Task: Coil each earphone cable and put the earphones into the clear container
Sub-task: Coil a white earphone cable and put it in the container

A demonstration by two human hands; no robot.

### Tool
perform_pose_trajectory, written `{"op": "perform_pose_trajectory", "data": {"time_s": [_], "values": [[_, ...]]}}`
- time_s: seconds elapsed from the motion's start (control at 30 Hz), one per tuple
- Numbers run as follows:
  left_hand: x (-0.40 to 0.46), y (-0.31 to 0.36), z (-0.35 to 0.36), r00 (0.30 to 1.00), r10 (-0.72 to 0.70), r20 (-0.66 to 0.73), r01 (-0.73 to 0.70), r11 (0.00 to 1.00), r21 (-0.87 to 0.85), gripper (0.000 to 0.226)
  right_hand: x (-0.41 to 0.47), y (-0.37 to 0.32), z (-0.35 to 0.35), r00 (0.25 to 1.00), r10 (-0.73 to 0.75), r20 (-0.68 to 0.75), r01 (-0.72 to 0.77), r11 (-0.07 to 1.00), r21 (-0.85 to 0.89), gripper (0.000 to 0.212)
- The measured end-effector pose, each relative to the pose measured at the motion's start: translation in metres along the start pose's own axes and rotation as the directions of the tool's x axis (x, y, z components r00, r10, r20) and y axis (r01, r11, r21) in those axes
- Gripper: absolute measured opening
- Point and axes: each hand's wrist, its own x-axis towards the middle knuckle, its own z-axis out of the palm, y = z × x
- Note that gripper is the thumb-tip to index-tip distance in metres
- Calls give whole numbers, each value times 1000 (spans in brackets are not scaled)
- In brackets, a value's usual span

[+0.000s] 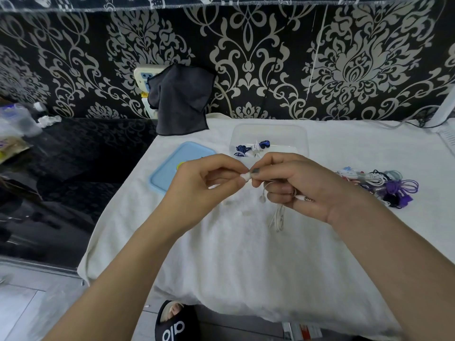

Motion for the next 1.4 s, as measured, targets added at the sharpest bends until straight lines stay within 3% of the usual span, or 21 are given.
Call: {"op": "perform_pose_trajectory", "data": {"time_s": [0.43, 0.63, 0.9, 1.17, 1.4], "values": [[2, 4, -2, 996, -72, 57, 83, 975, -208, 9, -2, -1, 0, 997, 27, 70, -36, 991, 127, 11], [5, 7, 3, 984, -131, 119, 172, 870, -462, 10, -1, 2, 6, 992, 36, 123, -73, 946, 317, 6], [4, 12, 13, 999, 3, -47, -18, 948, -317, 9, 0, 4, 7, 986, 83, 146, -146, 849, 507, 10], [1, 14, 11, 998, 24, -59, -38, 966, -257, 7, 0, 5, 9, 984, 83, 160, -155, 847, 509, 5], [2, 17, 15, 997, -17, -79, -12, 935, -355, 9, -2, 4, 11, 986, 82, 148, -147, 848, 509, 8]]}}
